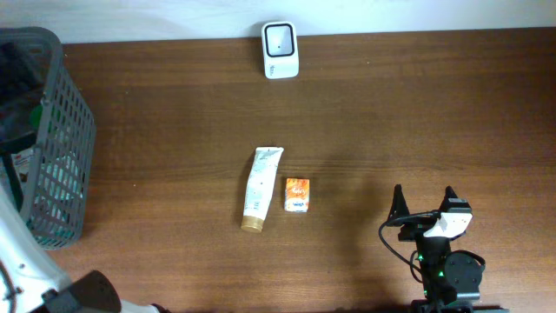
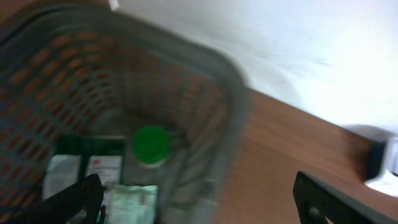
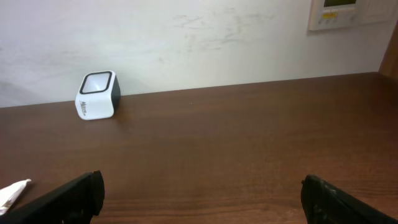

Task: Scan the item barcode
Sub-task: 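Grasp the white cream tube and place it left of the tissues, then reach into the basket and grasp the green-lidded jar with left gripper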

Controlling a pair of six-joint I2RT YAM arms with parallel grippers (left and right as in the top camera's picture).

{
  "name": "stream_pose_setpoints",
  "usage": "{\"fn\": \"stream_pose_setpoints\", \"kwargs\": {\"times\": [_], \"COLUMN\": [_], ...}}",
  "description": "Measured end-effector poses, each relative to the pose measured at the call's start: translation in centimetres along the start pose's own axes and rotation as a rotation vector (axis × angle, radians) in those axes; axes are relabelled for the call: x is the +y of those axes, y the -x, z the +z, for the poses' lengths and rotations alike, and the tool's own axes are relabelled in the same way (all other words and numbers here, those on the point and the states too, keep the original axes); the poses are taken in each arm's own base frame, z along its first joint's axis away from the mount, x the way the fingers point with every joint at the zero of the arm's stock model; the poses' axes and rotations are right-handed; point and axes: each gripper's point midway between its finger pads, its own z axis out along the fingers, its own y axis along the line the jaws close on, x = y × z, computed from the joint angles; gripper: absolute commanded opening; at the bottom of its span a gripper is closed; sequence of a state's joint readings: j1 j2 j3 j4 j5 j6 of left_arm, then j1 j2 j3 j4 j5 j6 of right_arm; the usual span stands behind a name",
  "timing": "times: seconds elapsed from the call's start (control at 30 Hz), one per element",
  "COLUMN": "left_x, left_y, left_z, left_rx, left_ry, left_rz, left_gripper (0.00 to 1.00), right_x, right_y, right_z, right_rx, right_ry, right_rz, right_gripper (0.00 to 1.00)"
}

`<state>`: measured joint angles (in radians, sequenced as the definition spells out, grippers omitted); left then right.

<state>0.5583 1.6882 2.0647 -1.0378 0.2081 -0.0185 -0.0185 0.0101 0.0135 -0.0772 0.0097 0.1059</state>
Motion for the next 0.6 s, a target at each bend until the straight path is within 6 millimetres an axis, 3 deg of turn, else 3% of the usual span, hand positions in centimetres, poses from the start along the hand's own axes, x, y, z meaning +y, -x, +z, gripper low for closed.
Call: {"fn": "stream_pose_setpoints", "kwargs": {"times": [0.13,0.23,0.3,0.47,0.6], "left_x": [5.0,6.1,7.1,8.9,9.4], "left_y": [-2.5,-4.5,-7.2,-10.7,-11.8], "left_z": [4.2,7.5,10.6,14.3,16.3], "left_rx": [0.115,0.199,0.296,0.403,0.429], "left_ry": [0.080,0.090,0.093,0.101,0.091], "left_rz": [-0.008,0.004,-0.006,-0.025,0.000], "left_gripper": [0.99,0.99,1.00,0.98,0.98], "right_x": [0.0,0.0,0.0,0.0,0.0], "right_y": [0.0,0.0,0.0,0.0,0.0], "right_z": [0.0,0.0,0.0,0.0,0.0], "right_rx": [0.000,0.000,0.000,0.000,0.000], "right_ry": [0.000,0.000,0.000,0.000,0.000], "right_rz": [0.000,0.000,0.000,0.000,0.000], "right_gripper": [0.98,0.98,0.98,0.98,0.98]}}
